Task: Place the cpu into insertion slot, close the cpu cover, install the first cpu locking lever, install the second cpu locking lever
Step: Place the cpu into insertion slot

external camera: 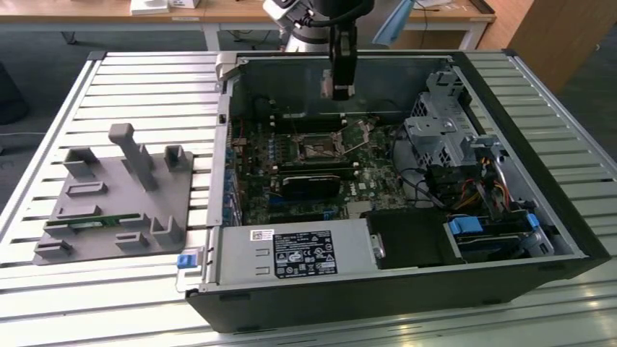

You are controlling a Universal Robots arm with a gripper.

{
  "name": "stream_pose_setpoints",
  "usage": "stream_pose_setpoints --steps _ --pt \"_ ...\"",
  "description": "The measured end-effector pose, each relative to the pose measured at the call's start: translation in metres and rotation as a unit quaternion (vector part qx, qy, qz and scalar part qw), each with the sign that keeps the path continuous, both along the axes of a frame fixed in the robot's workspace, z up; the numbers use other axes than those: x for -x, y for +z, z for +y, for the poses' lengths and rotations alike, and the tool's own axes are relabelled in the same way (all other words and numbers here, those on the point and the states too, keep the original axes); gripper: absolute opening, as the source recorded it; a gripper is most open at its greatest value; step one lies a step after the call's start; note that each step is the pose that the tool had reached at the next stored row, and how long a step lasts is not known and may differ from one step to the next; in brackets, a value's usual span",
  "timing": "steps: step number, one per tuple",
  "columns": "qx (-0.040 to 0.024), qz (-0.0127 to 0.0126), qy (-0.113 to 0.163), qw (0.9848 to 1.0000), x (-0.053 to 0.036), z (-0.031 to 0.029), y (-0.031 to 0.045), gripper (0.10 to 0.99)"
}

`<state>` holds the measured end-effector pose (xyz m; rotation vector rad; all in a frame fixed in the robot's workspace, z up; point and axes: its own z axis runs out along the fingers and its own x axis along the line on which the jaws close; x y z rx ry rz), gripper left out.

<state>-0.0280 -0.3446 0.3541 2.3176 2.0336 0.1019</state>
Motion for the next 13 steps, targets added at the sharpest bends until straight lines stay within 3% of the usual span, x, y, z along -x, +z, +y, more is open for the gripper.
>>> stream_pose_setpoints --steps 13 --pt "0.0012 0.0 -0.001 1.0 0.0 0.0 -0.0099 0.537"
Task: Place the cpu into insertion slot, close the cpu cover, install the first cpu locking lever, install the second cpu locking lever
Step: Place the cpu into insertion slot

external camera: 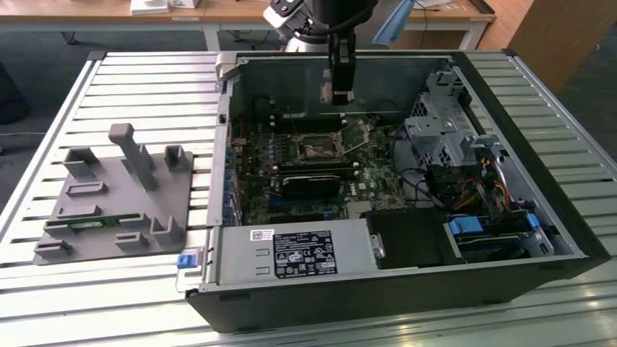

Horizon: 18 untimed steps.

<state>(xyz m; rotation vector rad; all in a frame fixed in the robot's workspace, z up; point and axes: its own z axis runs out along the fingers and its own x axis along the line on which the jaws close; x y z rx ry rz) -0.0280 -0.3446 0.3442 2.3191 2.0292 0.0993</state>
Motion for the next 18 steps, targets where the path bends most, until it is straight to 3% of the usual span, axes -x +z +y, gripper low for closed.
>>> stream_pose_setpoints --steps 2,7,11,12,16,18 --pt "0.0 0.0 0.003 1.0 0.0 -0.0001 -0.0022 0.537" --pt "0.0001 0.0 0.043 0.9991 0.0 -0.0001 -0.0067 0.537" --pt "0.0002 0.001 0.046 0.9989 0.0 -0.0001 -0.0115 0.537" --pt "0.0005 0.0022 0.046 0.9989 -0.0001 -0.0001 -0.0127 0.537" --pt "0.0006 0.0141 0.046 0.9988 -0.0012 -0.0001 -0.0172 0.537" --pt "0.0004 0.0164 0.047 0.9988 -0.0017 -0.0001 -0.0208 0.537"
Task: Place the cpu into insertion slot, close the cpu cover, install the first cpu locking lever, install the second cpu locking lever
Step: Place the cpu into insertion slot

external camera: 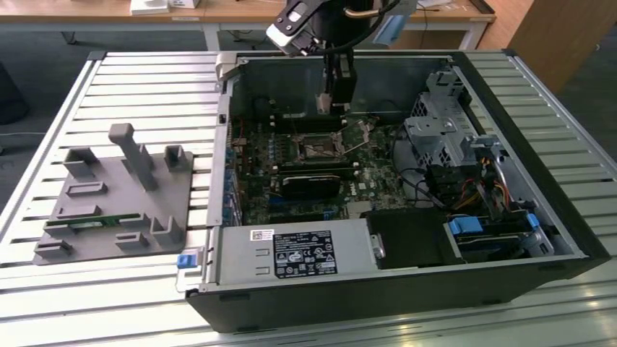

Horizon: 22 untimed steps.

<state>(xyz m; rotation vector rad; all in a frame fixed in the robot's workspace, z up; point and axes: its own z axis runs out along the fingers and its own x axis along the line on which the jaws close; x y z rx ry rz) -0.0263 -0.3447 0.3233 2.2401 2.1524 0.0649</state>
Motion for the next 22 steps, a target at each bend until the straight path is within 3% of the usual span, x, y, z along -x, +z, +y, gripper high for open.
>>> stream_pose_setpoints --steps 22 --pt "0.0 0.0025 0.017 0.9999 -0.0001 0.0 -0.0241 0.537"
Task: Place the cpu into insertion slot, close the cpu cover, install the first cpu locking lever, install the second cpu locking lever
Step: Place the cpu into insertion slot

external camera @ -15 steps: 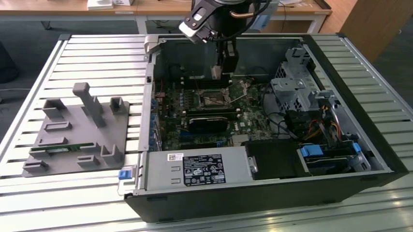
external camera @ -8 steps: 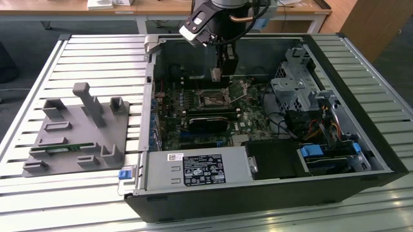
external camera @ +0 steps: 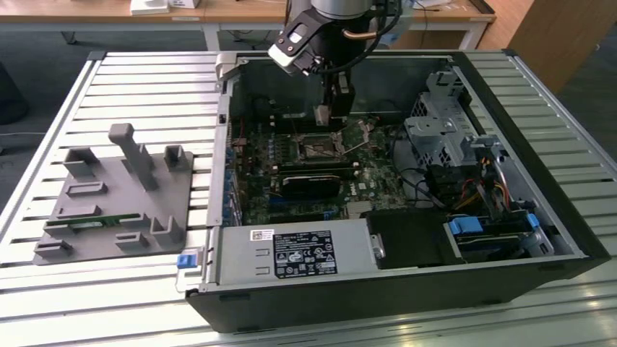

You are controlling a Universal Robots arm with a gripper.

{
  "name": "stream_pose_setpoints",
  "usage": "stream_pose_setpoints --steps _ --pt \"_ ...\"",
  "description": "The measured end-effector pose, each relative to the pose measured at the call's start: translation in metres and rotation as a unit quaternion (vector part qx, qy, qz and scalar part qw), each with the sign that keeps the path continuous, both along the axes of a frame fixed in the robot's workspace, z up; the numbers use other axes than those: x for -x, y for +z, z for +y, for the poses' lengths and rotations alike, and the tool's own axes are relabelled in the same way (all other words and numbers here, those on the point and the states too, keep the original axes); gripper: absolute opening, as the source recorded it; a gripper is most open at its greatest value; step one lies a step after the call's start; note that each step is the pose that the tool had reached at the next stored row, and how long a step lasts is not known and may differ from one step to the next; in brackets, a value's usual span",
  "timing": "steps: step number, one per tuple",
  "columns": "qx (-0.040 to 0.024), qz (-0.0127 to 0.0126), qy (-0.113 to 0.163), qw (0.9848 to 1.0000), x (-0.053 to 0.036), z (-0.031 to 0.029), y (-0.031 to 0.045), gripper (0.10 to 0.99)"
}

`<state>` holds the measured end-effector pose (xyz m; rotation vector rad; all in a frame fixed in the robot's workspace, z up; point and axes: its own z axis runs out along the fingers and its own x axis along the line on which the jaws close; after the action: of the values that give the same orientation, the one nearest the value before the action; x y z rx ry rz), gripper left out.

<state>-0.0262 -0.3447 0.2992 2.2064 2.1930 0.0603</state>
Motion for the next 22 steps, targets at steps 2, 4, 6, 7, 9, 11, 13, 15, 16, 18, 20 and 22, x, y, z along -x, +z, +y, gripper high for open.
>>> stream_pose_setpoints --steps 2,4,6,7,9,11,13,15,16,18,20,22 --pt "0.0 0.0 0.0 1.0 0.0 0.0 -0.0016 0.537" --pt "0.0 0.0001 0.0 1.0 0.0 0.0 -0.0031 0.537" --pt "0.0 0.0001 0.001 1.0 0.0 0.0 -0.0046 0.537" --pt "0.0 0.0001 0.001 1.0 0.0 0.0 -0.0052 0.537" --pt "0.0 0.0001 0.001 1.0 0.0 0.0 -0.0065 0.537" --pt "0.0 0.0001 0.001 1.0 0.0 0.0 -0.0077 0.537" --pt "0.0 0.0002 0.001 1.0 0.0 0.0 -0.0093 0.537" --pt "0.0 0.0002 0.001 1.0 0.0 0.0 -0.0113 0.537" --pt "0.0 0.0002 0.001 1.0 0.0 0.0 -0.0122 0.537" --pt "0.0 0.0002 0.002 1.0 0.0 0.0 -0.0141 0.537" --pt "0.0 0.0002 0.002 1.0 0.0 0.0 -0.0161 0.537" --pt "0.0 0.0002 0.002 1.0 0.0 0.0 -0.0182 0.537"
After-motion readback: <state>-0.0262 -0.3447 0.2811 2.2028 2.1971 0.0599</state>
